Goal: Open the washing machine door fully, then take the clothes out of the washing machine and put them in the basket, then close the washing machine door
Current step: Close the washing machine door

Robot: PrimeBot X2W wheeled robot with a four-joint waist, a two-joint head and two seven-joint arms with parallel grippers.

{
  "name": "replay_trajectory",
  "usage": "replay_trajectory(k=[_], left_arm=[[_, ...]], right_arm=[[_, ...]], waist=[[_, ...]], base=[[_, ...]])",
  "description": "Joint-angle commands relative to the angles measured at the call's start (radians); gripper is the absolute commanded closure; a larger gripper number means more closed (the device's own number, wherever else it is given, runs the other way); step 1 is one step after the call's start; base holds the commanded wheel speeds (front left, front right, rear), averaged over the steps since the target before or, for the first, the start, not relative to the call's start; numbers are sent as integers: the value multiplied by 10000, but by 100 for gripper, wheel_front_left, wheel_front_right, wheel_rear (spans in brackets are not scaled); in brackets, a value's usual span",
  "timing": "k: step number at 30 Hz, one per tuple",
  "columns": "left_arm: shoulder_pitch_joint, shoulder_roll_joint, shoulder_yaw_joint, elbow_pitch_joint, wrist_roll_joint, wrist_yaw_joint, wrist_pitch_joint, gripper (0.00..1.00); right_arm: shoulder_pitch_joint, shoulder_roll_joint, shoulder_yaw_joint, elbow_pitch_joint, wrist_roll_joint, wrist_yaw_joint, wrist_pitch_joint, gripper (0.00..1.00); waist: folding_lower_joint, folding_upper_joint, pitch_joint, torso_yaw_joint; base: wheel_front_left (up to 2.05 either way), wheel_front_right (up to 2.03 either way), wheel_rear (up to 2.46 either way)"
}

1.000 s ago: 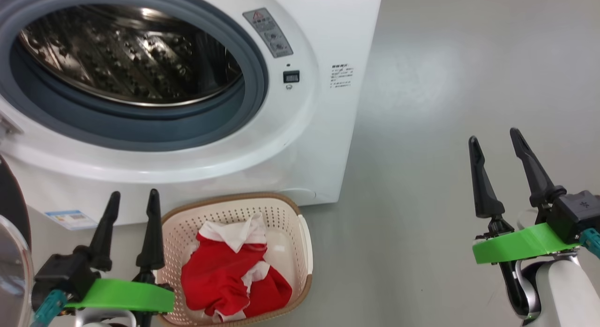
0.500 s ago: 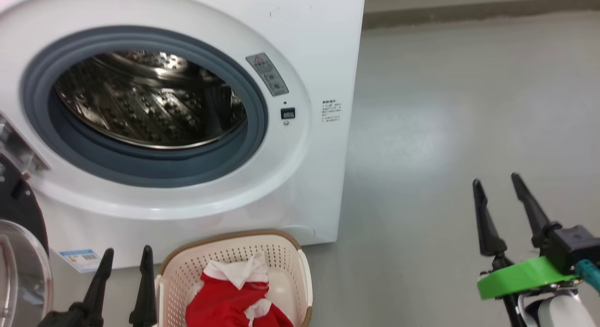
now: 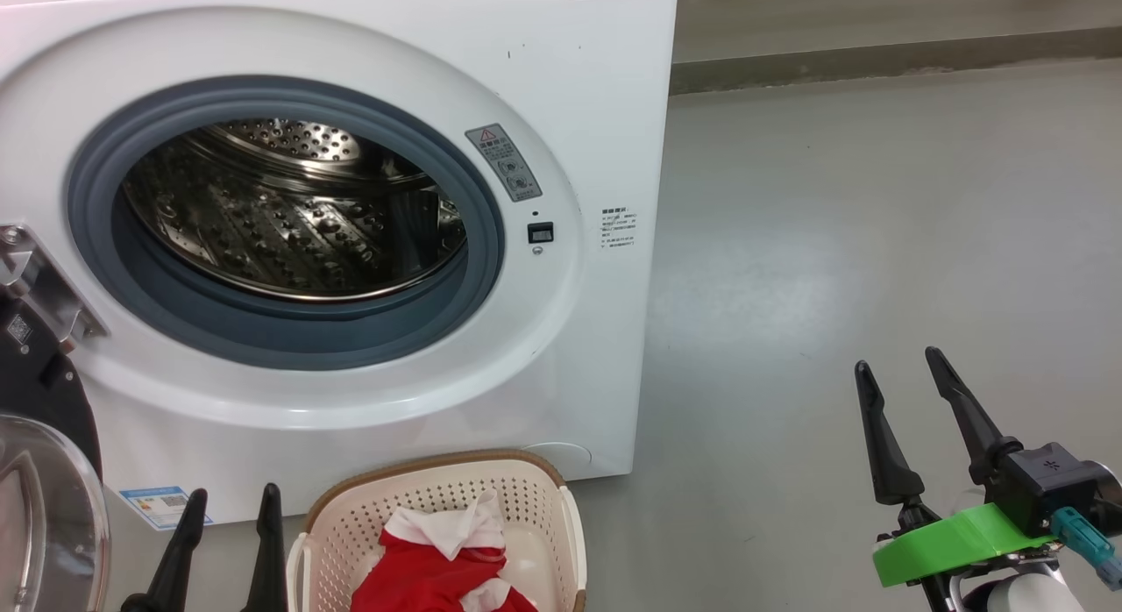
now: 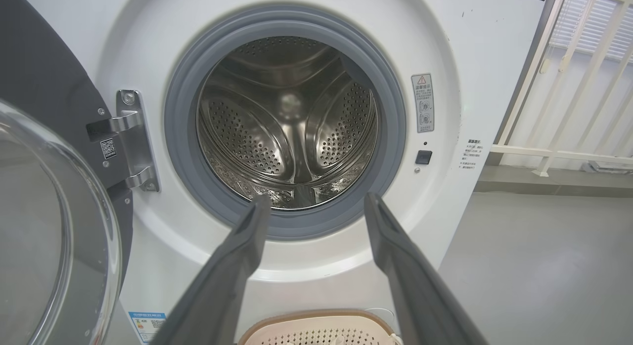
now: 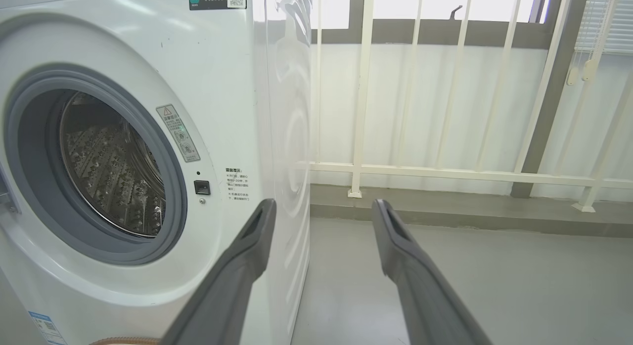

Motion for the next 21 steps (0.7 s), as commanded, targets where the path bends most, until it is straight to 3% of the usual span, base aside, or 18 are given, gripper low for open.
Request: replay_trajectory(k=[1, 15, 21], left_arm=[[-202, 195, 360, -310, -18, 66, 1, 0], [-217, 391, 256, -515, 155, 278, 109, 0], [-220, 415, 210, -604, 208, 378, 103, 0]], right_arm=[[-119, -72, 254, -294, -12, 21, -65, 0], [-119, -72, 403, -369, 124, 21, -65, 0], [-126, -72, 365, -390, 126, 21, -65, 0]], waist=[[0, 0, 6, -4], [0, 0, 88, -67], [0, 0, 148, -42]], base=[[0, 0, 0], [-1, 1, 0], [-65, 65, 0]])
